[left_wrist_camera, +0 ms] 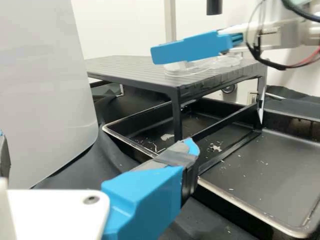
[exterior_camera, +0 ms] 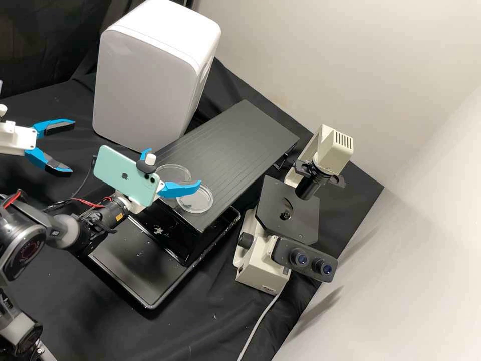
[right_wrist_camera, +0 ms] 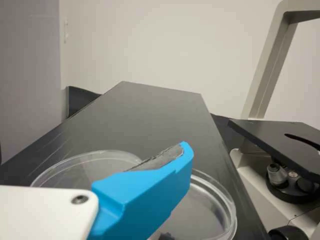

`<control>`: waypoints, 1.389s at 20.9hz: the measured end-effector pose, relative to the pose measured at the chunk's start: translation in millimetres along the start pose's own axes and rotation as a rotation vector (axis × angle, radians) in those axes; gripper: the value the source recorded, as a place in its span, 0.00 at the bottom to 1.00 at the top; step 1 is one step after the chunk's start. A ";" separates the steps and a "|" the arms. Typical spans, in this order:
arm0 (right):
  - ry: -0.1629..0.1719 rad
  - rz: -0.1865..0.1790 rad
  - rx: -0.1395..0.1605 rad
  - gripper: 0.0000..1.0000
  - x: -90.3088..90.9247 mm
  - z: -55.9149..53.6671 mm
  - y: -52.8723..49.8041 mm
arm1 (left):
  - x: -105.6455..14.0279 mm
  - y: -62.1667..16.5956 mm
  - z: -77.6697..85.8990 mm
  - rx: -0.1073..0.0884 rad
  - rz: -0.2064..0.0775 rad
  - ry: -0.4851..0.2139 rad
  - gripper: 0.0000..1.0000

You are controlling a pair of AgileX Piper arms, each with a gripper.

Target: Place the lid on the petri dish

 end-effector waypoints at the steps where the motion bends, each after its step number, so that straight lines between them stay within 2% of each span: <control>1: 0.000 -0.004 0.000 1.00 -1.2 0.0 -0.8 | 0.0 0.0 0.0 0.000 0.000 0.000 1.00; 8: -0.024 -0.007 0.009 1.00 -3.5 3.9 -3.5 | 0.7 -1.9 -0.5 -0.002 -0.007 0.001 1.00; 11: -0.042 -0.015 0.007 1.00 -2.0 8.5 -5.6 | 1.2 -1.1 -0.6 -0.003 -0.002 0.003 1.00; 17: -0.072 -0.002 0.006 1.00 1.7 16.6 -3.3 | 1.9 -3.3 -1.2 -0.005 -0.011 0.006 1.00; 29: -0.076 0.004 0.009 1.00 15.0 19.2 -3.6 | 3.9 -1.4 -1.4 -0.004 -0.002 0.005 1.00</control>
